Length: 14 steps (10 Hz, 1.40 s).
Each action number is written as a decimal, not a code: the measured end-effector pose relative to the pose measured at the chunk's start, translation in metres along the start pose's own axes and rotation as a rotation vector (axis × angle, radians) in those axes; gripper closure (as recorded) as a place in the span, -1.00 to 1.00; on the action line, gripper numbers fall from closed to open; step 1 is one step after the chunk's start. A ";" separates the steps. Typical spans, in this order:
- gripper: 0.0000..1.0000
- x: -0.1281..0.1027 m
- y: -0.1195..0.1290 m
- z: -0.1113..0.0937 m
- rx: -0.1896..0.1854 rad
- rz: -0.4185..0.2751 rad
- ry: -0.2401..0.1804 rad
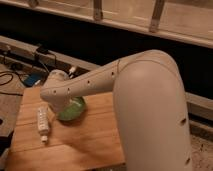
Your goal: Place the bottle in the ceramic bowl
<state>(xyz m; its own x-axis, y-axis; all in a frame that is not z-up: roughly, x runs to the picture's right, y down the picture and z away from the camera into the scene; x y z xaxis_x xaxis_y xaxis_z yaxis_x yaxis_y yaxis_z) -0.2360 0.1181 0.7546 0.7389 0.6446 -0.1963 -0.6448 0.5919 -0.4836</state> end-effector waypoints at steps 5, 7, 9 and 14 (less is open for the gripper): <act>-0.60 0.001 -0.005 0.001 -0.009 -0.005 0.003; -0.60 -0.006 0.011 0.004 -0.043 -0.070 -0.007; -0.60 -0.012 0.047 -0.005 -0.052 -0.148 -0.028; -0.60 -0.018 0.088 -0.020 -0.051 -0.262 -0.066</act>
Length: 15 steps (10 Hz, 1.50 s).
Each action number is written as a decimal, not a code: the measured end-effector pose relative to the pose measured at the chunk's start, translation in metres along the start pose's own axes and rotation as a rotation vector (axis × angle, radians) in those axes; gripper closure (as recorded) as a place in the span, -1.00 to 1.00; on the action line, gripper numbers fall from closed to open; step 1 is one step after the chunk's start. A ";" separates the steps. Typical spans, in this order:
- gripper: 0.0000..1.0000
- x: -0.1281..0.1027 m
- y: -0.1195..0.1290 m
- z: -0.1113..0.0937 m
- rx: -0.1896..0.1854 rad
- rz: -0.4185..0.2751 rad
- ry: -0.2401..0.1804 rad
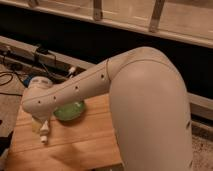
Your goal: Place the bottle in the ceramic bowl
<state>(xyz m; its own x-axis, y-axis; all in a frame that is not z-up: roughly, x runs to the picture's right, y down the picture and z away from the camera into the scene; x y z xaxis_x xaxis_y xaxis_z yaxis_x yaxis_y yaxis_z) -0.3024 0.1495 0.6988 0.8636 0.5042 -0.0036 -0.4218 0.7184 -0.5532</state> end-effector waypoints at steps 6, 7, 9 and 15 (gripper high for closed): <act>-0.60 -0.033 0.049 0.051 -0.087 -0.106 0.037; -0.60 -0.033 0.051 0.058 -0.100 -0.106 0.049; -0.60 -0.030 0.047 0.077 -0.121 -0.091 0.076; -0.60 -0.021 0.028 0.099 -0.122 -0.023 0.118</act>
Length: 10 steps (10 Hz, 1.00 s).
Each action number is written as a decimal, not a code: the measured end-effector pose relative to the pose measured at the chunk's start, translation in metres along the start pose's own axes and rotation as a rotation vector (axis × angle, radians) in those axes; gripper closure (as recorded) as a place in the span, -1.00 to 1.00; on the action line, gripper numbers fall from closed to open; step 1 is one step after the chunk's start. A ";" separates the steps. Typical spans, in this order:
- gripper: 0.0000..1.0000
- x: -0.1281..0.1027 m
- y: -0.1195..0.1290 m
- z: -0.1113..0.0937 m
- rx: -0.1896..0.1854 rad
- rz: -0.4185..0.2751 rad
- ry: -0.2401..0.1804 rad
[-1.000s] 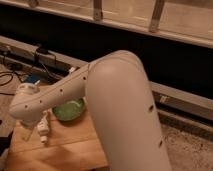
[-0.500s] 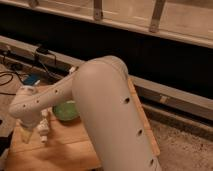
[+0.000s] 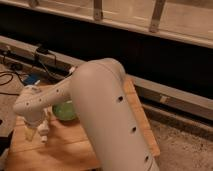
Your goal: Place the bottle in the ceramic bowl
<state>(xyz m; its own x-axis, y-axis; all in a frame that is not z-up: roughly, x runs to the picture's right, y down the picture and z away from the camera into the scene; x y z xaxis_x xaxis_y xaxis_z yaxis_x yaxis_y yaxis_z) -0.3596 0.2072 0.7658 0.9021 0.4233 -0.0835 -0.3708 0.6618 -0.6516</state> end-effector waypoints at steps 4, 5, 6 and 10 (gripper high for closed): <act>-0.60 0.002 -0.007 0.008 -0.009 0.020 0.014; -0.60 0.000 -0.005 0.014 -0.017 0.018 0.023; -0.60 -0.001 -0.005 0.020 -0.024 0.017 0.031; -0.36 -0.003 -0.004 0.040 -0.049 0.019 0.048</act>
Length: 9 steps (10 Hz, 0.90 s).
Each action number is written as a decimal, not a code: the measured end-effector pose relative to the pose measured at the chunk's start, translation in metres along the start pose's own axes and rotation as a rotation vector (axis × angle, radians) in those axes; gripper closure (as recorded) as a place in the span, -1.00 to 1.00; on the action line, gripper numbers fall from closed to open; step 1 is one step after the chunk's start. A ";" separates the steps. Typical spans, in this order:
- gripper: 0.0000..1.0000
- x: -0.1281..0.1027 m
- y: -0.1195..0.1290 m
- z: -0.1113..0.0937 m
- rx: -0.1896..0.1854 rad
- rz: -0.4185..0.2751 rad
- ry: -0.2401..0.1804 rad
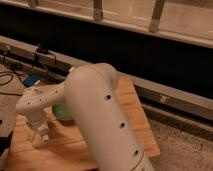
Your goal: Place the bottle in the ceramic bowl
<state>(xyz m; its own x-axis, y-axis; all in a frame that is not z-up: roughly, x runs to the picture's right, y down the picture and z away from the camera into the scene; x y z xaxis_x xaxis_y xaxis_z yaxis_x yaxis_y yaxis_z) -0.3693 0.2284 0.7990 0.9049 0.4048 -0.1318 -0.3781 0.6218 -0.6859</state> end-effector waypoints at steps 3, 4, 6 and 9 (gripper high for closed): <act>0.25 -0.002 0.004 0.007 -0.003 -0.016 -0.005; 0.45 -0.002 0.005 0.007 0.000 -0.023 -0.011; 0.82 -0.001 0.008 0.002 0.005 -0.028 -0.032; 1.00 0.003 0.009 -0.027 0.022 -0.032 -0.099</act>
<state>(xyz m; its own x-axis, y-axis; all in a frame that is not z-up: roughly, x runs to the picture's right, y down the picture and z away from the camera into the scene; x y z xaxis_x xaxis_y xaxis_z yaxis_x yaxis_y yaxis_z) -0.3651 0.2169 0.7725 0.8930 0.4485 -0.0379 -0.3549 0.6497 -0.6723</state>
